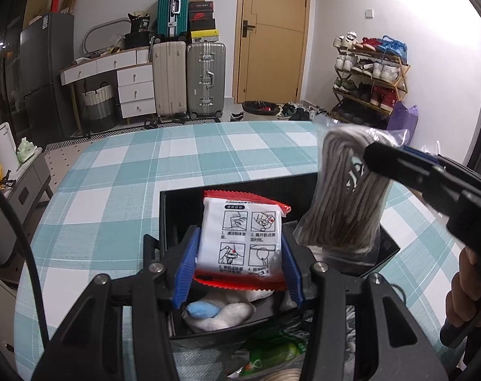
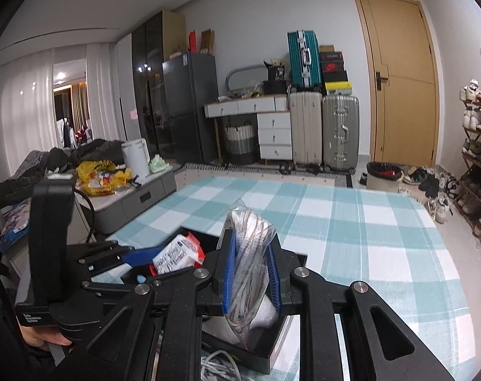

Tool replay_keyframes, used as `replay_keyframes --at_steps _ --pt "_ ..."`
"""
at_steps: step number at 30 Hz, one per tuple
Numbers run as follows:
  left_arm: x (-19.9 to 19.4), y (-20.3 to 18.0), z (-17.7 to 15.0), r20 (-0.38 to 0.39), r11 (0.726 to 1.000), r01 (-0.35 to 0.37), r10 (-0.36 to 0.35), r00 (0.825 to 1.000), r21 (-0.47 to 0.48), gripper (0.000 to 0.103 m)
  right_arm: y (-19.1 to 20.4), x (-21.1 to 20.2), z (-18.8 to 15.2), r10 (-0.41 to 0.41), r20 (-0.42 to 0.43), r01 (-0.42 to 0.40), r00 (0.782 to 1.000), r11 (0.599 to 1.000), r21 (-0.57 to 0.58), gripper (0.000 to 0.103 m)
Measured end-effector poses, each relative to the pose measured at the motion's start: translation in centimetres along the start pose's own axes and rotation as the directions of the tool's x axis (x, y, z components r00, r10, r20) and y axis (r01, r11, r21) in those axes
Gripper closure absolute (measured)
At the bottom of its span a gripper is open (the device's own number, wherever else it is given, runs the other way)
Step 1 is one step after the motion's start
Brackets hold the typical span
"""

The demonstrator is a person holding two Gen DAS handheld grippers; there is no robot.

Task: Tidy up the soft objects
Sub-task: 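Open both grippers to drop the packet and rope into the box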

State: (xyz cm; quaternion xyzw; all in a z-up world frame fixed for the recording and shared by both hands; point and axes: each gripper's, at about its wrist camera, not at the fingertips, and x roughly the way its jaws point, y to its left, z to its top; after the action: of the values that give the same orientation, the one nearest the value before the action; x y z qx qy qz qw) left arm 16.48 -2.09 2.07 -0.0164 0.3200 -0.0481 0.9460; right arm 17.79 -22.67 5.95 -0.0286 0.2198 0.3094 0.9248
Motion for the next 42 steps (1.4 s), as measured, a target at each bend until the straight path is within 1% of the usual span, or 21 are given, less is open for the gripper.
replay_keyframes --at_steps 9,12,16,19,20,21,22,23,24,25,27,28,29,30,31,34,36,38,42 --pt "0.5 -0.6 -0.4 -0.007 0.999 -0.009 0.009 1.000 0.035 0.055 -0.1 2.4 -1.0 -0.018 -0.082 0.018 0.996 1.000 -0.004 0.085" --pt "0.5 -0.7 -0.4 -0.009 0.999 -0.005 0.006 1.000 0.043 0.054 -0.5 2.5 -1.1 -0.010 -0.101 0.012 0.995 1.000 0.018 0.085" --pt "0.5 -0.6 -0.4 -0.011 0.999 0.000 0.000 1.000 0.040 0.053 -0.9 2.7 -1.3 -0.028 -0.121 0.031 0.992 0.999 0.021 0.085" --pt "0.3 -0.5 -0.5 -0.018 0.999 0.019 -0.018 1.000 0.041 0.050 -0.6 2.3 -1.1 -0.037 -0.118 0.037 0.992 0.999 -0.002 0.083" --pt "0.2 -0.5 -0.5 -0.019 0.999 0.022 -0.021 1.000 0.042 0.045 -0.6 2.2 -1.0 -0.038 -0.120 0.037 0.992 0.999 -0.009 0.082" --pt "0.1 -0.6 -0.4 -0.018 0.999 0.025 -0.024 1.000 0.040 0.039 -0.5 2.0 -1.0 -0.046 -0.120 0.044 0.992 0.999 -0.017 0.078" --pt "0.0 -0.5 -0.4 -0.018 0.999 0.023 -0.023 1.000 0.035 0.034 -0.4 1.9 -0.9 -0.053 -0.120 0.050 0.991 0.998 -0.025 0.072" --pt "-0.3 -0.4 -0.4 -0.012 0.999 0.022 -0.022 1.000 0.024 0.028 -0.4 1.6 -0.9 -0.056 -0.120 0.053 0.991 0.998 -0.032 0.070" --pt "-0.5 -0.4 -0.4 -0.005 1.000 0.022 -0.022 1.000 0.018 0.021 -0.4 1.3 -0.8 -0.057 -0.116 0.054 0.992 0.998 -0.034 0.065" --pt "-1.0 -0.3 -0.5 0.007 1.000 0.028 -0.028 1.000 0.012 0.020 -0.5 0.8 -0.7 -0.062 -0.107 0.059 0.992 0.998 -0.031 0.058" --pt "-1.9 -0.3 -0.7 0.019 0.999 0.031 -0.031 0.999 0.018 0.014 -0.6 0.0 -0.7 -0.064 -0.094 0.062 0.994 0.998 -0.029 0.049" --pt "-2.4 -0.3 -0.8 0.024 0.999 0.024 -0.024 0.999 0.021 0.011 -0.6 -0.4 -0.6 -0.065 -0.089 0.063 0.994 0.998 -0.027 0.041" --pt "-2.8 -0.2 -0.9 0.030 1.000 0.008 -0.009 0.999 0.021 0.004 -0.6 -0.9 -0.5 -0.063 -0.085 0.062 0.994 0.998 -0.024 0.035" --pt "-3.5 -0.1 -1.1 0.046 1.000 -0.017 0.017 0.999 0.018 0.000 -0.6 -1.4 -0.6 -0.062 -0.083 0.060 0.995 0.998 -0.021 0.023" --pt "-4.0 0.0 -1.3 0.059 1.000 -0.027 0.026 0.998 0.015 0.000 -0.6 -2.3 -0.7 -0.064 -0.064 0.063 0.996 0.998 -0.016 0.016" --pt "-5.4 0.7 -1.9 0.066 0.999 -0.036 0.036 0.997 -0.004 0.000 -0.4 -4.1 -0.9 -0.080 -0.037 0.080 0.996 0.997 -0.011 0.006" --pt "-6.1 1.1 -2.3 0.061 0.999 -0.048 0.048 0.997 -0.013 0.000 -0.3 -5.0 -1.2 -0.090 -0.032 0.090 0.995 0.996 -0.008 0.001" --pt "-7.0 1.3 -2.8 0.066 0.998 -0.058 0.059 0.996 -0.015 0.000 -0.1 -5.9 -1.7 -0.113 -0.022 0.113 0.993 0.994 -0.007 0.001" --pt "-8.7 1.6 -3.8 0.075 0.996 -0.082 0.083 0.994 -0.021 0.000 0.1 -7.1 -3.0 -0.104 -0.039 0.103 0.994 0.995 -0.004 0.000"
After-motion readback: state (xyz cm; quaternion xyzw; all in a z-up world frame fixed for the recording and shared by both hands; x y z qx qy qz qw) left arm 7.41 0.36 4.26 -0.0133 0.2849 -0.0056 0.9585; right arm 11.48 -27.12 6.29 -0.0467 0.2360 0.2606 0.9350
